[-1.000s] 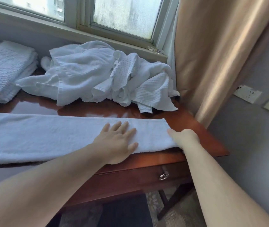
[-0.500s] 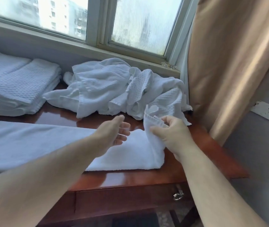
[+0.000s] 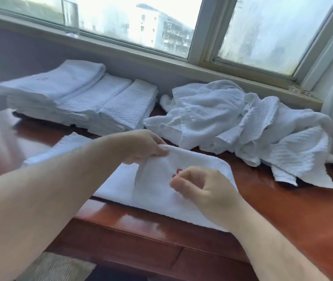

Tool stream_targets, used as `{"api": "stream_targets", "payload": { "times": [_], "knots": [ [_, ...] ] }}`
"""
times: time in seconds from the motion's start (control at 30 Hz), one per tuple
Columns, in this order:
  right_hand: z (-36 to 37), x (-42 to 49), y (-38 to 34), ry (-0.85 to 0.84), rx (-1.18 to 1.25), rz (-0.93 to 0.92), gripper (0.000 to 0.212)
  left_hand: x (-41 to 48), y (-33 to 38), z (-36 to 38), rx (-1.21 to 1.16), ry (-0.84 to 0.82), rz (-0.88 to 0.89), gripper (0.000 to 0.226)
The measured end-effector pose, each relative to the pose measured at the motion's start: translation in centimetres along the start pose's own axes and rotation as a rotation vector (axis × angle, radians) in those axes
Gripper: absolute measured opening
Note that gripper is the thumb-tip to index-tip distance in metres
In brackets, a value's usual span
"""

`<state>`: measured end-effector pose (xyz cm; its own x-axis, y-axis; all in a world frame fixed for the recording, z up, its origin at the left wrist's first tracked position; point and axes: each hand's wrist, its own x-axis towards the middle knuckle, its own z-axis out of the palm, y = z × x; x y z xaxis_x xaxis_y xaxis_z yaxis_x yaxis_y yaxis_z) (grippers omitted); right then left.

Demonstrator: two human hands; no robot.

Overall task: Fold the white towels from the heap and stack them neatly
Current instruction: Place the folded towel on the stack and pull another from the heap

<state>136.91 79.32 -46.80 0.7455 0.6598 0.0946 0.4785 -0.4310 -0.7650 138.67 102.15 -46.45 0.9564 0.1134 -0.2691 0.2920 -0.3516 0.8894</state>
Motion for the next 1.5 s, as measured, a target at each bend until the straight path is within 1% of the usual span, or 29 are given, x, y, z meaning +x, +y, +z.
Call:
{"api": "stream_targets", "payload": {
  "times": [0.03,0.07,0.1,0.13,0.17,0.2,0.27,0.33,0.4,0.47,0.57,0.63,0.7,0.77,0.8,0.87,0.93,1.07,1.13,1.2,1.27,1.3,1.33,1.37,1.4,1.43,1.47,1.5],
  "knots": [
    [-0.4,0.9,0.4,0.084,0.002,0.002,0.037,0.2,-0.4,-1.3,0.007,0.036,0.010,0.008],
    [-1.0,1.8,0.9,0.211,-0.052,0.010,0.034,0.3,-0.9,-2.5,0.006,0.071,0.021,0.008],
    [-1.7,2.6,1.4,0.326,-0.147,0.037,0.026,0.5,-1.4,-3.6,-0.013,0.103,0.032,0.009],
    [-2.1,3.3,1.8,0.381,-0.231,0.070,0.016,0.7,-2.0,-4.5,-0.054,0.132,0.040,0.013],
    [-2.1,3.9,2.1,0.364,-0.287,0.100,0.009,0.9,-2.6,-5.4,-0.109,0.153,0.046,0.018],
    [-1.8,4.7,2.2,0.291,-0.343,0.116,0.011,1.0,-3.2,-6.0,-0.162,0.163,0.045,0.023],
    [-0.8,6.5,2.3,0.135,-0.465,0.081,0.024,0.9,-4.5,-6.7,-0.191,0.182,-0.003,0.034],
    [0.6,8.6,1.4,0.054,-0.530,0.016,0.035,0.3,-5.7,-6.7,-0.031,0.203,-0.074,0.039],
    [1.7,10.8,0.5,-0.009,-0.524,0.028,0.047,-0.4,-6.2,-6.3,0.149,0.230,-0.074,0.038],
    [2.5,12.7,0.1,-0.090,-0.521,0.094,0.052,-1.1,-6.2,-5.7,0.140,0.311,-0.005,0.047],
    [3.2,14.7,0.3,-0.150,-0.441,0.136,0.049,-1.9,-6.4,-6.2,0.092,0.418,0.116,0.037],
    [3.6,15.8,0.1,-0.166,-0.425,0.104,0.056,-3.4,-7.0,-8.3,0.083,0.460,0.145,0.029],
    [4.4,16.8,-0.6,-0.182,-0.457,0.067,0.051,-5.2,-8.0,-11.1,0.090,0.487,0.136,0.018],
    [5.9,17.7,-1.7,-0.188,-0.570,-0.015,0.046,-6.8,-9.5,-13.3,0.080,0.506,0.118,0.021],
    [6.9,18.0,-2.2,-0.181,-0.611,-0.060,0.044,-7.3,-10.2,-14.1,0.105,0.516,0.097,0.023],
    [8.9,18.6,-3.2,-0.157,-0.631,-0.111,0.041,-7.9,-11.5,-15.0,0.199,0.538,0.041,0.020],
    [10.2,18.9,-3.9,-0.159,-0.670,-0.118,0.038,-8.1,-12.5,-15.4,0.265,0.547,-0.011,0.015],
    [10.3,18.3,-4.1,-0.160,-0.743,-0.068,0.032,-8.7,-13.1,-15.4,0.475,0.548,-0.074,0.035],
    [10.1,17.2,-4.3,-0.089,-0.798,-0.059,0.031,-8.7,-12.9,-14.9,0.633,0.558,-0.096,0.039],
    [10.1,15.6,-4.3,0.031,-0.860,-0.102,0.039,-8.7,-12.4,-13.8,0.805,0.616,-0.071,0.040],
    [10.1,13.5,-4.2,0.134,-0.789,-0.157,0.038,-8.4,-11.5,-12.2,0.883,0.698,0.091,0.039],
    [9.9,12.3,-4.1,0.162,-0.730,-0.166,0.034,-8.1,-11.0,-11.1,0.870,0.697,0.197,0.037],
    [9.7,11.2,-3.7,0.171,-0.685,-0.158,0.031,-7.8,-10.5,-10.1,0.844,0.653,0.282,0.037],
    [9.5,10.2,-3.3,0.145,-0.669,-0.125,0.033,-7.4,-10.3,-8.9,0.824,0.572,0.323,0.039],
    [9.3,9.3,-2.7,0.080,-0.690,-0.069,0.040,-6.8,-10.2,-7.9,0.833,0.471,0.310,0.043],
    [9.0,8.5,-2.0,-0.007,-0.731,-0.010,0.048,-6.3,-10.4,-7.0,0.873,0.371,0.251,0.049],
    [8.8,7.9,-1.1,-0.086,-0.761,0.040,0.055,-5.9,-10.8,-6.5,0.920,0.297,0.182,0.056],
    [8.4,7.4,-0.3,-0.132,-0.770,0.077,0.059,-5.7,-11.2,-6.2,0.955,0.262,0.132,0.062]
  ]
}}
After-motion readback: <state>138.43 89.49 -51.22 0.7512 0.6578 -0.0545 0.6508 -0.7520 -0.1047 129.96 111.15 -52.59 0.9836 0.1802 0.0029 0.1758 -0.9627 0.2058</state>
